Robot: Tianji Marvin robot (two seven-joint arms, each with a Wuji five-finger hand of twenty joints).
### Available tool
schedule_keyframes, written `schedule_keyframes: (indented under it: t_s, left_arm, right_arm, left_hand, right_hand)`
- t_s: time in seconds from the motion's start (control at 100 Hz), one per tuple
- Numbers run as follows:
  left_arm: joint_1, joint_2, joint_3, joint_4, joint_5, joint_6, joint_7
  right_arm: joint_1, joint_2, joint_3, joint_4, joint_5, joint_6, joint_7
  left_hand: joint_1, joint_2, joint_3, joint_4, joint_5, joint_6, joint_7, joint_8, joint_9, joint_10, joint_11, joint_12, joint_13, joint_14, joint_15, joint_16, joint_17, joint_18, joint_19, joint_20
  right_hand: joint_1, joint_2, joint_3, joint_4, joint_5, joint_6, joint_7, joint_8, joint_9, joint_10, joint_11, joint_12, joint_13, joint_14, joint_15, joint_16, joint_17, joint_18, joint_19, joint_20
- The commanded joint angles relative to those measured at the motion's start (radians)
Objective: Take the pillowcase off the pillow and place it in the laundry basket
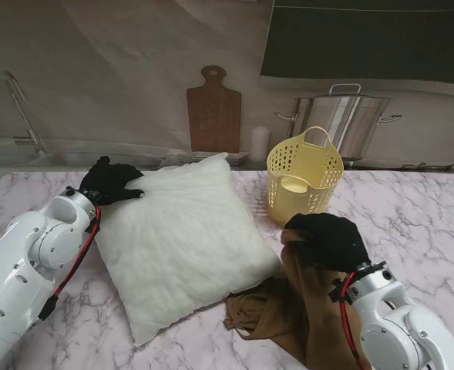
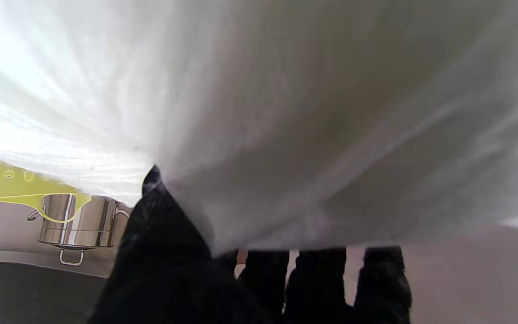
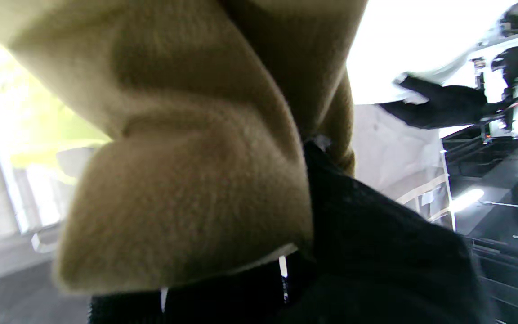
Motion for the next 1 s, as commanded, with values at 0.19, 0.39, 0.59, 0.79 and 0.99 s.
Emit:
schedule_keyframes:
  t_s: [0.19, 0.39, 0.59, 0.79, 0.99]
  left_arm:
    - [0.014, -0.014, 0.012, -0.043, -0.045, 0.032, -0.012]
    - [0.028, -0.019, 0.021, -0.058, -0.055, 0.02, 0.018]
    - [0.048, -0.023, 0.041, -0.076, -0.074, 0.003, 0.041]
    - [0.058, -0.024, 0.088, -0.081, -0.06, 0.023, 0.048]
    - [0.069, -0.03, 0.118, -0.066, -0.08, 0.047, 0.079]
  right_arm:
    - [0.026, 0.021, -0.097, 0.038, -0.019, 0.02, 0.182]
    - [-0.033, 0.04, -0.094, 0.016, -0.069, 0.03, 0.293]
    - [-0.127, 0.049, -0.011, -0.054, -0.099, 0.021, 0.398]
    - [-0.194, 0.038, 0.044, -0.102, -0.203, 0.079, 0.341]
    - [-0.196, 0.03, 0.016, -0.093, -0.394, 0.219, 0.239]
  left_hand:
    - [-0.196, 0.16, 0.015, 0.023, -0.288, 0.004, -0.29, -0.214, -0.3, 0.058, -0.104, -0.107, -0.19, 0.072, -0.09, -0.109, -0.115, 0.093, 0.567, -0.071]
    - [-0.2, 0.161, 0.016, 0.021, -0.253, 0.007, -0.274, -0.22, -0.267, 0.057, -0.091, -0.108, -0.205, 0.061, -0.095, -0.127, -0.126, 0.107, 0.522, -0.08]
    - [-0.165, 0.162, 0.021, 0.023, -0.191, 0.009, -0.247, -0.213, -0.198, 0.053, -0.071, -0.095, -0.183, 0.048, -0.085, -0.125, -0.109, 0.095, 0.53, -0.067]
    - [-0.157, 0.167, 0.017, 0.023, -0.159, 0.004, -0.233, -0.206, -0.168, 0.048, -0.065, -0.086, -0.178, 0.044, -0.085, -0.124, -0.121, 0.092, 0.525, -0.063]
    - [-0.155, 0.17, 0.016, 0.022, -0.157, 0.008, -0.233, -0.205, -0.168, 0.049, -0.068, -0.083, -0.178, 0.045, -0.086, -0.123, -0.124, 0.099, 0.518, -0.063]
  right_hand:
    - [-0.103, 0.207, -0.227, 0.108, -0.129, 0.09, -0.321, -0.067, -0.048, 0.044, -0.224, -0.343, -0.16, 0.12, -0.352, -0.119, -0.129, 0.126, -0.141, -0.031]
    - [-0.415, 0.236, -0.447, 0.144, -0.2, 0.095, -0.483, -0.017, -0.123, 0.075, -0.363, -0.428, -0.34, 0.181, -0.52, -0.233, -0.35, 0.142, -0.227, -0.013]
    - [-0.419, 0.438, -0.739, 0.161, 0.008, -0.202, -0.329, 0.047, -0.182, 0.0, -0.269, -0.238, -0.511, 0.154, -0.535, -0.207, -0.51, 0.106, -0.281, 0.066]
    - [-0.36, 0.528, -0.912, 0.166, 0.141, -0.262, -0.247, 0.033, -0.437, -0.007, -0.401, -0.305, -0.749, 0.173, -0.648, -0.303, -0.672, 0.096, -0.416, 0.048]
    - [-0.396, 0.436, -0.882, 0.195, -0.421, 0.083, -0.651, -0.098, -0.55, 0.105, -0.486, -0.419, -0.782, 0.274, -0.722, -0.413, -0.672, 0.219, -0.55, -0.123]
